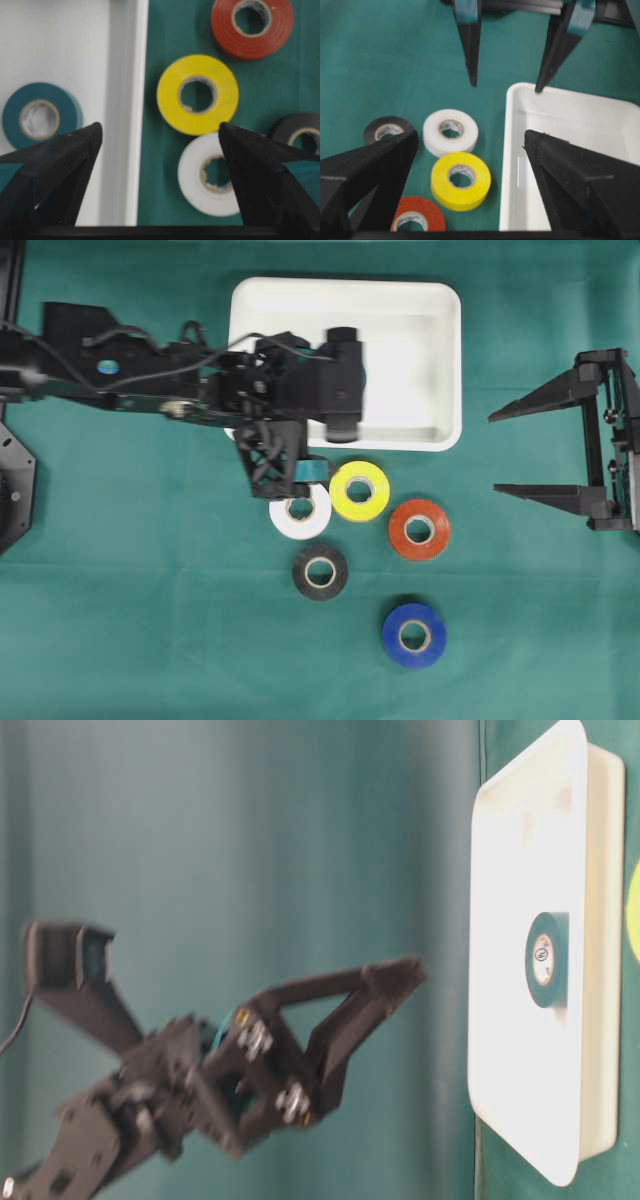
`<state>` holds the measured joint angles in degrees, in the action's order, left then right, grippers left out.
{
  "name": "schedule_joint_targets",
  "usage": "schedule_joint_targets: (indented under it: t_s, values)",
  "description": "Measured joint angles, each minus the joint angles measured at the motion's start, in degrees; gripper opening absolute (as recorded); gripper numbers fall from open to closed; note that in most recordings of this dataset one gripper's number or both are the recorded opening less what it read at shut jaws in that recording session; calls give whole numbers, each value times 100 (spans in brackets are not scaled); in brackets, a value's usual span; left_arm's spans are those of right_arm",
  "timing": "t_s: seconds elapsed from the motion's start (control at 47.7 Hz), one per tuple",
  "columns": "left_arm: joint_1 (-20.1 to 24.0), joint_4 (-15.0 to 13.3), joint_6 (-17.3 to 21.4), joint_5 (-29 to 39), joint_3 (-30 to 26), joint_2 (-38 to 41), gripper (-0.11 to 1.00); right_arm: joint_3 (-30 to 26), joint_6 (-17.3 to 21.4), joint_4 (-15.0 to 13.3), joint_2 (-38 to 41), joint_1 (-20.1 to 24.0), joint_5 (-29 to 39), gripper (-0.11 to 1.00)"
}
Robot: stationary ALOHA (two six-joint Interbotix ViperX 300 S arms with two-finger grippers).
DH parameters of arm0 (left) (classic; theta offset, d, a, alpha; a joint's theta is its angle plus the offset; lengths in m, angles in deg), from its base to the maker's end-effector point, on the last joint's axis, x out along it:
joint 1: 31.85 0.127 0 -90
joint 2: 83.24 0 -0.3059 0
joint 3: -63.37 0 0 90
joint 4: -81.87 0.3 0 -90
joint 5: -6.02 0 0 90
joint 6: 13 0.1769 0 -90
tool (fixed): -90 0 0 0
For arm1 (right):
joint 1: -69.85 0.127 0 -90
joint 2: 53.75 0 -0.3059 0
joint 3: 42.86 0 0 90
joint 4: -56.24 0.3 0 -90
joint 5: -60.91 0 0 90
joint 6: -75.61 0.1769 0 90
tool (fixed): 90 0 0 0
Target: Pick up the tape from a random location and place it into the white case.
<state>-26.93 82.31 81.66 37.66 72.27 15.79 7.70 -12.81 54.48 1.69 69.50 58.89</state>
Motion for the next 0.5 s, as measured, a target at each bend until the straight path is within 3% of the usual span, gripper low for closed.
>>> schedule_joint_targets:
  t_s: [0.503]
  values:
    - [0, 0, 0, -1362, 2294, -2479, 94, 0, 9, 0, 0, 0, 35, 91]
